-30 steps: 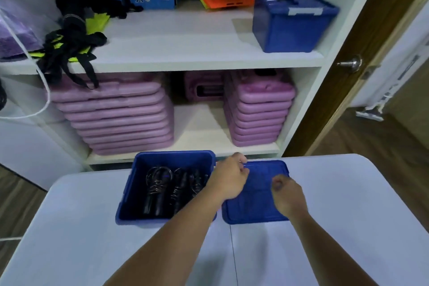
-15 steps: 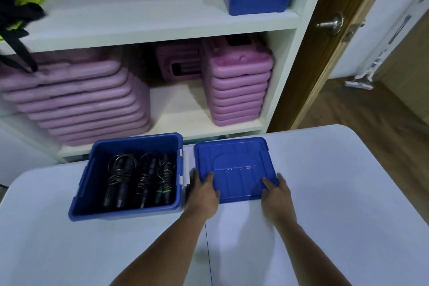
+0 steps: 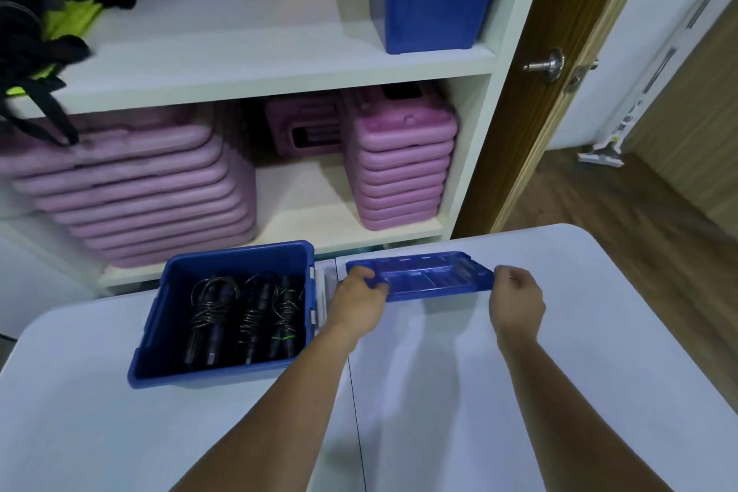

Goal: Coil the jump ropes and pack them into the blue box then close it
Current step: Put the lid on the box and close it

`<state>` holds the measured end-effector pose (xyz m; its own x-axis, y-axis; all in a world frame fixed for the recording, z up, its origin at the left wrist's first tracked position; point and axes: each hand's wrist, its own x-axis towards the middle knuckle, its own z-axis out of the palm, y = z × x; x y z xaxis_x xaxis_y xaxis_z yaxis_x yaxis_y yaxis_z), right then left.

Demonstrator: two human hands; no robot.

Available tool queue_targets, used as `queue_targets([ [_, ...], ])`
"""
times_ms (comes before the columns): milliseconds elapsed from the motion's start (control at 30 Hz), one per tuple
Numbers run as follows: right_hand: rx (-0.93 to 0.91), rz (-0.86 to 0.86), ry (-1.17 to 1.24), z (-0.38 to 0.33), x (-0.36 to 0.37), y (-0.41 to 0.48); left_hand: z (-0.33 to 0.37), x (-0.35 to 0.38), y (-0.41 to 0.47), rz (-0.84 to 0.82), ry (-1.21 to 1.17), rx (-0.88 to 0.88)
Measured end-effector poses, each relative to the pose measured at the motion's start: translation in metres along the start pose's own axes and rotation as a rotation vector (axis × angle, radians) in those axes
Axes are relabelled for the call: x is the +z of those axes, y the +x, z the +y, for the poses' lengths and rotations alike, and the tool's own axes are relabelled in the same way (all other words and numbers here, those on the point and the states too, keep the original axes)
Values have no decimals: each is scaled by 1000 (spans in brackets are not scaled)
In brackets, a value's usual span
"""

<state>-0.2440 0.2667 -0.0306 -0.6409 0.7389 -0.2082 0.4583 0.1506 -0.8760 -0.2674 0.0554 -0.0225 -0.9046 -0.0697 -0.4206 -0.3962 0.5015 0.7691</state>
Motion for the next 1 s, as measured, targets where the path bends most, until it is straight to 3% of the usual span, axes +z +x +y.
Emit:
queue_targets([
  [133, -61, 16, 243, -29, -6, 0, 37, -34, -19, -61, -357, -14],
  [267, -120, -62, 434, -58, -10, -8, 56, -87, -37, -164, -541, 93],
  [333, -190, -92, 442, -71, -8, -17, 59, -110, -43, -153, -496, 188],
  [533, -337, -138, 381, -102, 12, -51, 48, -162, -41, 208, -135, 391],
  [767, -469, -179, 366, -134, 39, -97, 10, -219, -41, 337, -252, 422],
  [900, -425, -451, 388, -149, 51, -117, -13, -247, -40, 434, -331, 366],
  [1000, -311, -557, 365, -151, 64, -130, -30, -269, -37, 433, -390, 311],
])
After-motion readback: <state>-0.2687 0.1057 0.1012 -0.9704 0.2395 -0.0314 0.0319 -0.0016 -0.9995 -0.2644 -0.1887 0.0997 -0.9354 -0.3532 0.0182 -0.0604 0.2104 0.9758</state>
